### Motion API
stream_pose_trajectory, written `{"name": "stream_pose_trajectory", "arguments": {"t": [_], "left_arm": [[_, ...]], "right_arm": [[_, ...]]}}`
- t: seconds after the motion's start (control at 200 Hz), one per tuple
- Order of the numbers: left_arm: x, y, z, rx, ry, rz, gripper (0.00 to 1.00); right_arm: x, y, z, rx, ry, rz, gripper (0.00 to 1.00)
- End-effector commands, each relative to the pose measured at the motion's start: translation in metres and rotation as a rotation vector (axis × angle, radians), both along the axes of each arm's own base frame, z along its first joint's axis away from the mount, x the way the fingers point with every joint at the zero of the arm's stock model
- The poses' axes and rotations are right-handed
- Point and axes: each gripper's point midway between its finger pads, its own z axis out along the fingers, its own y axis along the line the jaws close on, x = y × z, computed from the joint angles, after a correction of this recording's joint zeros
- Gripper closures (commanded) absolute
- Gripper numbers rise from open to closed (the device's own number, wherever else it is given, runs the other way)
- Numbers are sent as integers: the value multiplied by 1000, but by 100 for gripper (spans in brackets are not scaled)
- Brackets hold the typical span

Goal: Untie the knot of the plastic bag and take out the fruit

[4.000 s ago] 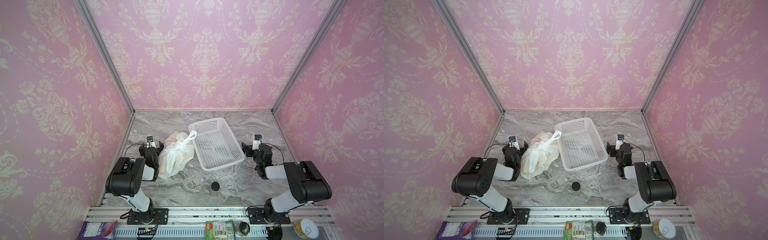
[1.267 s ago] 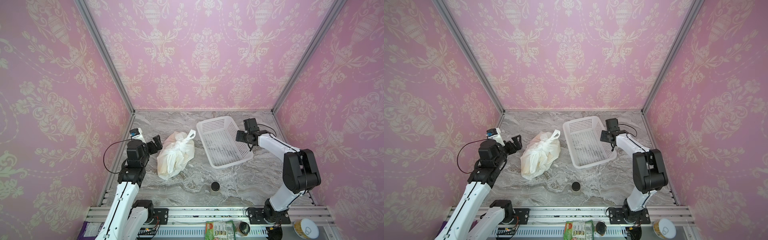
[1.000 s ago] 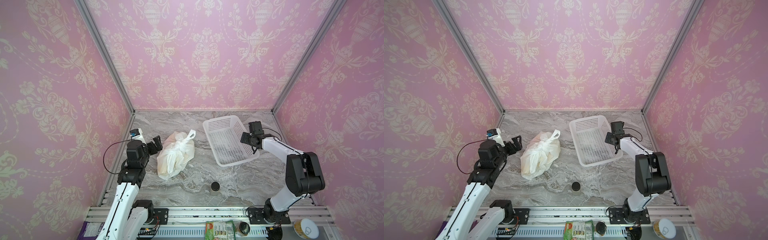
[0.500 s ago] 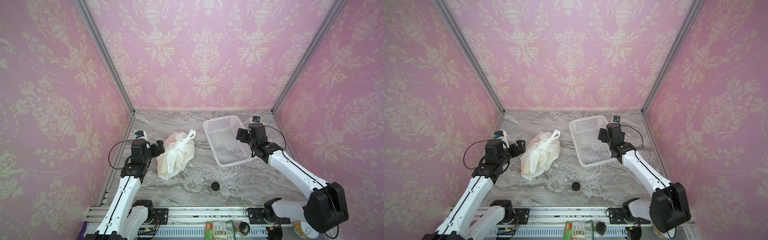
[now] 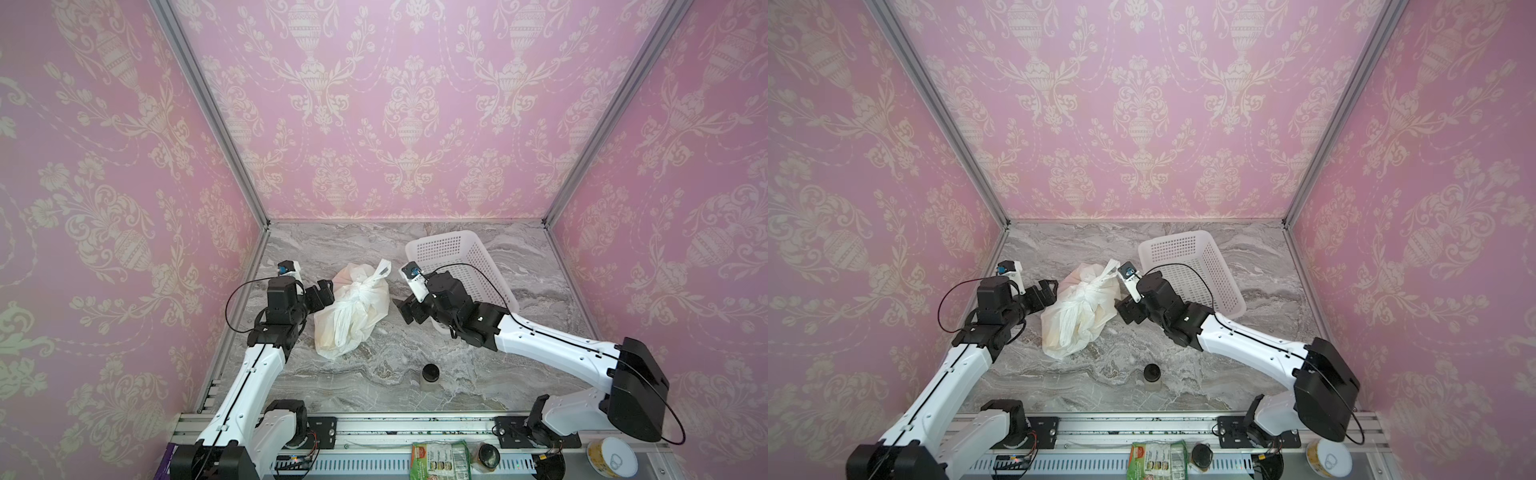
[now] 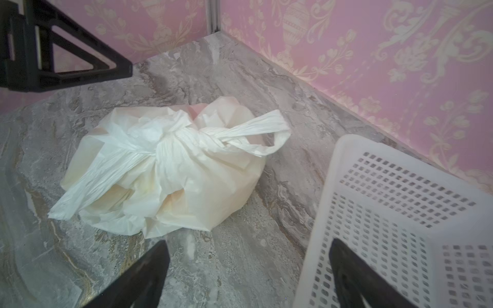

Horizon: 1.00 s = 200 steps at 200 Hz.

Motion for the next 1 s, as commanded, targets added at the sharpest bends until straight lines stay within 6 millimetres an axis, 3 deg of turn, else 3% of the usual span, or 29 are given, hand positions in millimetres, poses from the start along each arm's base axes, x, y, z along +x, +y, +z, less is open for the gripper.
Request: {"name": "stream_pose_trajectory", "arguments": {"t": [0.0, 0.025, 0.04, 0.07, 0.2, 0.4, 0.53, 0.58, 0.701, 0.746, 0.786, 0.996], "left_arm": [[0, -9, 7, -48, -35, -33, 5], [-1, -9, 7, -48, -37, -33, 5], [-1, -9, 7, -48, -40, -32, 5], [-2, -8, 7, -46, -47, -32, 5], [-3, -8, 11, -46, -67, -30, 5], [-2, -10, 9, -46, -67, -40, 6], [-6, -15, 9, -56, -74, -64, 6], [-6, -18, 9, -60, -76, -73, 6], [-8, -27, 7, -67, -71, -110, 6], [-8, -32, 6, -67, -68, -127, 6], [-9, -36, 4, -63, -62, -143, 7], [-15, -56, 1, -31, -60, -221, 7]], "right_arm": [[5, 40, -1, 21, 17, 91, 8], [6, 45, -9, 14, 36, 95, 9], [11, 51, -1, 32, 26, 95, 9], [15, 58, -4, 34, 33, 92, 10], [30, 73, -20, 1, 51, 79, 14], [35, 93, -35, -1, 79, 123, 24], [34, 99, -39, 6, 92, 149, 41], [35, 99, -40, 5, 88, 143, 52], [36, 93, -45, 13, 77, 115, 88], [37, 90, -45, 26, 68, 99, 96], [37, 88, -46, 41, 61, 93, 100], [32, 90, -41, 82, 43, 124, 100]]}}
